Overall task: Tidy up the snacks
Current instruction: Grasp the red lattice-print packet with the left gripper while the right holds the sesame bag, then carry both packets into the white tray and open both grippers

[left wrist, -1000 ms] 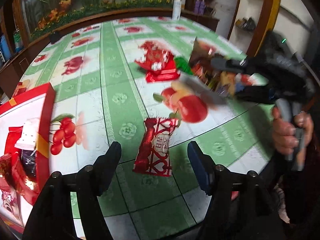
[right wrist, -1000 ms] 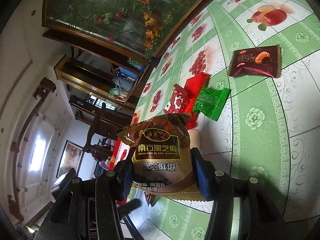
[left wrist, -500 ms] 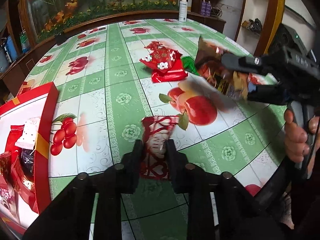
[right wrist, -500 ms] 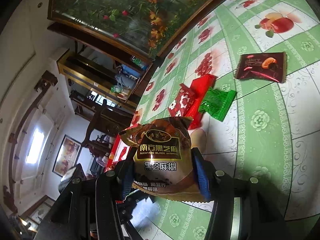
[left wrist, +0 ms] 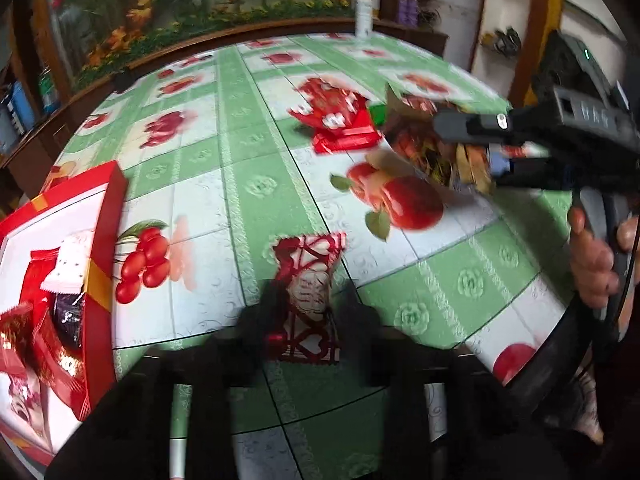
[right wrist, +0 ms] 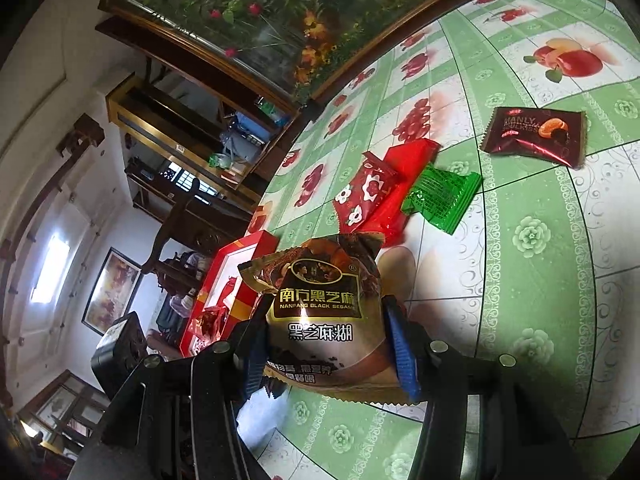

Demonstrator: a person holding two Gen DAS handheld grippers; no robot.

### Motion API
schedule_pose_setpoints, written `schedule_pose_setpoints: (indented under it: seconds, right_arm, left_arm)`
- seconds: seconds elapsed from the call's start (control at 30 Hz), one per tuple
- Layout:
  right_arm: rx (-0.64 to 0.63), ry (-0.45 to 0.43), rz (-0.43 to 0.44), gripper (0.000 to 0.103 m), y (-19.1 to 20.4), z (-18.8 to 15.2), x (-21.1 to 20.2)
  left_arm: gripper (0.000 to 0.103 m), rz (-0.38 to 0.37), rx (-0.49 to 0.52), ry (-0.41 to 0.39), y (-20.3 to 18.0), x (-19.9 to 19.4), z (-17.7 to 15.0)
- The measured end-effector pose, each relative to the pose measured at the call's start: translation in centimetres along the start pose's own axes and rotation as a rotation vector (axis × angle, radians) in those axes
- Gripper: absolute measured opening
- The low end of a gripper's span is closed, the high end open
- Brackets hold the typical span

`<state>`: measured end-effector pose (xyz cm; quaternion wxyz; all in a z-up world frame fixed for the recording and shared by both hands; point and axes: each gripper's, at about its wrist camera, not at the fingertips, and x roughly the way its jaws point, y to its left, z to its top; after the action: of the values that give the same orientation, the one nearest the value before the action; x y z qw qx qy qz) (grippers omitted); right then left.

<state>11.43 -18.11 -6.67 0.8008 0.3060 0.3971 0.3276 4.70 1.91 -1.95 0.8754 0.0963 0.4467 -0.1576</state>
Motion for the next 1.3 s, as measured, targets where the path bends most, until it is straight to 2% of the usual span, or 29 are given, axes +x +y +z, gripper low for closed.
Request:
schedule_pose_setpoints:
  seconds: [0.03, 0.1, 0.13, 0.17, 0.2, 0.33, 0.53, 0.67, 0.9, 1.03, 1.3]
  right_arm:
    - [0.003, 0.002, 0.0, 0.055, -0.1, 0.0, 0.0]
    - [0.004, 0.003, -0.002, 0.055, -0.2, 0.0, 0.0]
    - [0.003, 0.002, 0.002, 0.055, -0.2, 0.0, 0.0]
    - [-0.001, 0.0, 0.005, 0.055, -0.2, 0.0, -0.1]
    - [-0.005, -0.002, 0.007, 0.055, -0.2, 0.0, -0.1]
    - [-0.006, -0.002, 0.009, 0.055, -0.1, -0.1, -0.1]
    - [-0.014, -0.019, 0.027, 0.055, 0.1, -0.1, -0.4]
    - [-0.006, -0.015, 0.06, 0.055, 0.0, -0.2, -0.5]
    - [0.023, -0.001, 0.14, 0.055, 0.7, -0.3, 0.1]
    - [0.01, 0.05, 0.159, 0.055, 2.4, -0.6, 2.5]
    - [-0.078, 0.173, 0.178, 0.054, 8.4, -0.5, 8.8]
  left_arm:
    - [0.064, -0.008, -0.022, -0.003, 0.2, 0.3, 0.0]
    - [0.065, -0.011, -0.027, -0.017, 0.3, 0.4, 0.1]
    - [0.062, -0.008, -0.028, -0.025, 0.3, 0.5, 0.1]
    - [0.043, -0.001, -0.044, -0.038, 0.6, 0.5, 0.3]
    - [0.029, 0.003, -0.05, -0.044, 0.8, 0.5, 0.4]
    - [0.022, 0.013, -0.065, -0.044, 1.2, 0.5, 0.6]
    - [0.021, 0.016, -0.076, -0.071, 1.1, -0.8, 0.4]
    - [0.021, 0.025, -0.099, -0.126, 1.9, -3.0, 0.7]
    - [0.021, 0.093, -0.124, -0.226, 4.4, -7.3, 0.8]
    - [0.021, 0.144, -0.176, -0.252, 7.1, -8.8, 0.4]
    - [0.021, 0.258, -0.3, -0.237, 13.1, -9.3, -1.8]
